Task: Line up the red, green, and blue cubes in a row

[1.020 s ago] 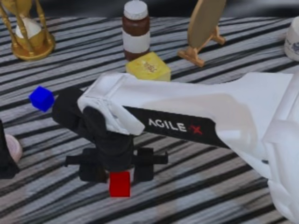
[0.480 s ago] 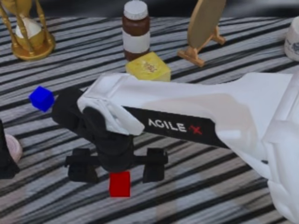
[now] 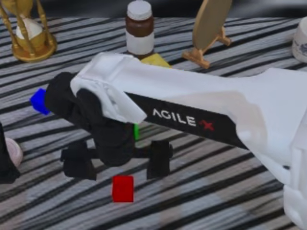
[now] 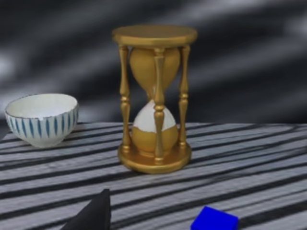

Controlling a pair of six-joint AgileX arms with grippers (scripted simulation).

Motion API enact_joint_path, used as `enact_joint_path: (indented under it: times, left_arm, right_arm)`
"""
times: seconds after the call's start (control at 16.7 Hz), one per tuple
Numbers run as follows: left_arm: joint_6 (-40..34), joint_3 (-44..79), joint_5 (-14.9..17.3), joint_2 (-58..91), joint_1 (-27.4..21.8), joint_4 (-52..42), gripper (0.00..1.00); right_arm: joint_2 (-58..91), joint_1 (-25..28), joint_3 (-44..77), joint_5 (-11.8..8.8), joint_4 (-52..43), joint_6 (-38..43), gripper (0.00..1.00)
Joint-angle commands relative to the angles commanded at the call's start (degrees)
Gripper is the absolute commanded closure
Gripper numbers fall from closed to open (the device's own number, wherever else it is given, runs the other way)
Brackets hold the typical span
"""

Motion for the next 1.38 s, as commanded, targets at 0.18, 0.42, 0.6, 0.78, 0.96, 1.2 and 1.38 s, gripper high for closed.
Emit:
enact_joint_path:
  times: [0.18, 0.42, 0.6, 0.78, 0.96, 1.2, 1.38]
  left_arm:
    - [0.0, 0.0, 0.0, 0.0, 0.0, 0.0, 0.0]
    - [0.0, 0.0, 0.0, 0.0, 0.0, 0.0, 0.0]
    - [0.69, 1.4, -0.05, 1.41, -0.39, -1.06, 0.0]
    - [3.42, 7.38, -0.09, 7.43, -2.11, -5.22, 0.0]
    - [7.76, 17.39, -0.01, 18.04, -4.98, -11.74, 0.0]
    - [15.32, 34.93, 0.16, 39.01, -10.03, -23.22, 0.0]
    - [21.43, 48.88, 0.19, 57.3, -14.03, -32.7, 0.0]
  right_arm:
    - [-0.87, 0.18, 4.26, -0.02, -4.89, 0.01, 0.0]
    - [-0.84, -0.15, 4.57, -0.02, -5.17, -0.02, 0.0]
    - [-2.54, -0.81, 3.11, 0.55, -4.3, -1.05, 0.0]
    - [-9.56, -3.7, -2.73, 2.48, -0.7, -4.84, 0.0]
    - [-22.12, -8.81, -12.77, 4.94, 5.47, -10.69, 0.0]
    - [-46.14, -18.29, -31.83, 7.7, 16.72, -20.68, 0.0]
    - [-66.47, -26.5, -49.02, 8.65, 26.55, -29.03, 0.0]
